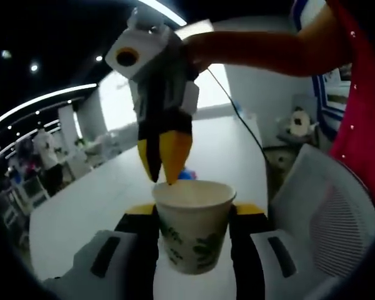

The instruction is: Arrange the tabletop items into an orderly group along one side of the table until the central work area is clear of visible clutter.

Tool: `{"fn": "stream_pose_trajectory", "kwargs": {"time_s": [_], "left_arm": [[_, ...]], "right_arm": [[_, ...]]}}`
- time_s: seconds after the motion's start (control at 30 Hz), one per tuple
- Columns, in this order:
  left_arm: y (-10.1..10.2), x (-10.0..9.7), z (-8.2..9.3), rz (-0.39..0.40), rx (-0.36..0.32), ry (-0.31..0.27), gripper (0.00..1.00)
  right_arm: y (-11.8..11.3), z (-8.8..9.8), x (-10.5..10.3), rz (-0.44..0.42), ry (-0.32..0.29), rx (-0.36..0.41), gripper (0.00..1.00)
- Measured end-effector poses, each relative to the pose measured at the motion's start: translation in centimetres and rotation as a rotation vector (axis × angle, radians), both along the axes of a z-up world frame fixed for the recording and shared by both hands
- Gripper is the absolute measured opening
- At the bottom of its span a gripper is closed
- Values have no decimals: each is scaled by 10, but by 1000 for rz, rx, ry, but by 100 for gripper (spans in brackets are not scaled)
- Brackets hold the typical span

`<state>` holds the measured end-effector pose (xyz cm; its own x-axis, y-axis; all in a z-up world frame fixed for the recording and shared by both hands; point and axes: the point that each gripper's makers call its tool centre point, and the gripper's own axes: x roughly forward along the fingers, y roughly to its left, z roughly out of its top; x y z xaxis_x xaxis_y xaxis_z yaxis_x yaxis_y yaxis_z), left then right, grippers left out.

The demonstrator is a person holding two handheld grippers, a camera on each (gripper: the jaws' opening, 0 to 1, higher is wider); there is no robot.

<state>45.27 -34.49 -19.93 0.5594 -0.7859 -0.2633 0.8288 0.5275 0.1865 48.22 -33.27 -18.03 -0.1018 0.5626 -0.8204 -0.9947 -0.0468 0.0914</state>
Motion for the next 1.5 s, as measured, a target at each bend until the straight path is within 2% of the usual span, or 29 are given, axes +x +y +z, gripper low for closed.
{"fn": "stream_pose_trajectory", "kwargs": {"time_s": [0.13, 0.3, 0.37, 0.5, 0.67, 0.83, 0.97, 1.03, 1.1, 1.13, 1.2, 1.37, 1.5], "left_arm": [[6, 2, 1, 14, -25, 16, 41], [15, 5, 3, 37, -60, 31, 41], [18, 5, 4, 44, -69, 36, 41], [27, 8, 5, 65, -86, 41, 41], [39, 12, 11, 96, -129, 44, 42], [50, 15, 16, 125, -160, 44, 42], [58, 17, 18, 145, -189, 47, 42], [61, 18, 19, 153, -198, 44, 42], [63, 17, 21, 154, -214, 43, 41], [63, 17, 21, 155, -220, 44, 41], [65, 17, 21, 156, -230, 46, 41], [74, 18, 20, 166, -236, 53, 41], [84, 20, 20, 183, -254, 56, 41]], "right_arm": [[3, 10, 4, -31, -6, 102, 14], [11, 22, 11, -44, -62, 279, 17], [16, 28, 8, -55, -53, 360, 16], [24, 48, 8, -92, -89, 538, 10], [24, 65, 11, -142, -169, 676, 1], [17, 70, 8, -190, -216, 749, 1], [13, 64, 3, -207, -241, 752, 1], [11, 58, 3, -217, -276, 742, 1], [9, 53, 0, -222, -275, 742, 1], [8, 53, 1, -230, -287, 754, 1], [6, 52, -2, -241, -270, 790, 1], [0, 44, -9, -252, -288, 821, 13], [-5, 33, -12, -268, -294, 811, 15]]}}
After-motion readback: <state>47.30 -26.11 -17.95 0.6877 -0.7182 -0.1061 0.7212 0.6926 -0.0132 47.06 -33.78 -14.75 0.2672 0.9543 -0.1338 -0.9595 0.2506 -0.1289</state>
